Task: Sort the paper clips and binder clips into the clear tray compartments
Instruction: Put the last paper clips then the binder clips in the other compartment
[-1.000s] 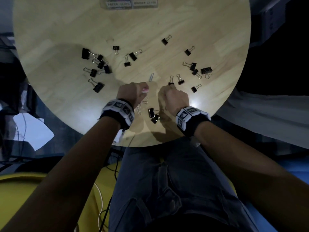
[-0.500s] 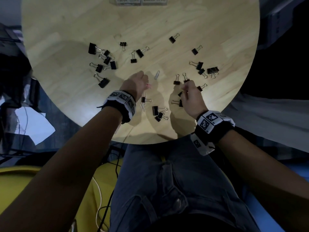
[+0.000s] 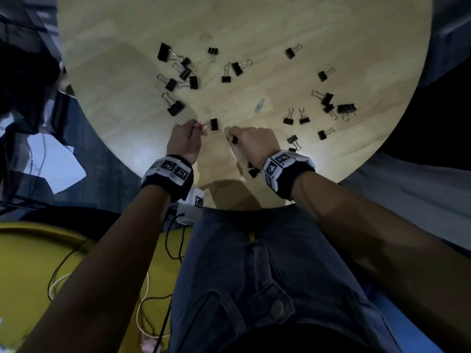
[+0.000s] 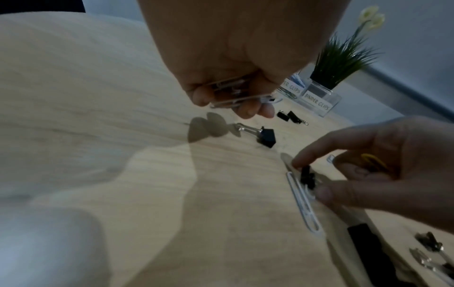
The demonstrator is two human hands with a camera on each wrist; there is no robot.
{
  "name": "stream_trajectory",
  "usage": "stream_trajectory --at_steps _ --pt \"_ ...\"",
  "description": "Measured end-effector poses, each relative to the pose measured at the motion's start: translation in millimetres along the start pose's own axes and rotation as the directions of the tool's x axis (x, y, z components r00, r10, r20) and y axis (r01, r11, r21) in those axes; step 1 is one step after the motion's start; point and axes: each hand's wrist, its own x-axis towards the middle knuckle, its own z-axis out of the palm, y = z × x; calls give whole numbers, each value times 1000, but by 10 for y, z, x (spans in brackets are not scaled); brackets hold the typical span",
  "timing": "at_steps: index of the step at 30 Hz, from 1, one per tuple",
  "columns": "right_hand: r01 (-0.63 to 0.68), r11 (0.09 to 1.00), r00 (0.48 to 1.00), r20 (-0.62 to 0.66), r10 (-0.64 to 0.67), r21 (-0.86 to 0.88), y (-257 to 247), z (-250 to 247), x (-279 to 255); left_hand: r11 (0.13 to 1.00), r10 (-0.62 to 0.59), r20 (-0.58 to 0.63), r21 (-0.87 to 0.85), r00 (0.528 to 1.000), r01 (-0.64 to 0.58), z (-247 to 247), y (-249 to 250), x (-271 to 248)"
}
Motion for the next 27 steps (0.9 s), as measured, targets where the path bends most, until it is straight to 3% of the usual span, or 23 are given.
stream_trajectory --at_steps 4,6,8,11,14,17,21,24,27 --pt "-44 994 992 -110 55 99 155 -62 -43 996 -55 50 -65 997 58 13 -22 -90" --pt "-162 969 957 -208 201 188 320 -150 -65 982 -86 60 -163 995 94 35 -24 -122" --pt "-272 940 923 -219 315 205 466 -237 -81 983 -84 76 -154 994 95 63 -56 -116" --pt "-223 968 958 -156 239 111 504 -297 -67 995 -46 118 -83 992 56 93 -25 -123" --pt "-18 1000 998 -58 19 17 309 -259 -16 999 47 127 -29 991 -44 89 -36 -117" --pt "111 994 991 82 -109 -23 129 -198 29 996 88 165 13 982 -91 60 -37 -103" --pt "35 999 996 88 -33 -22 93 -147 57 999 54 223 -9 973 -53 75 -52 -117" --pt "-60 990 996 80 50 124 119 -170 2 999 44 224 15 974 -48 84 -25 -122" --pt "-133 921 988 -30 155 367 221 -242 -122 984 107 193 121 975 -132 61 16 -114"
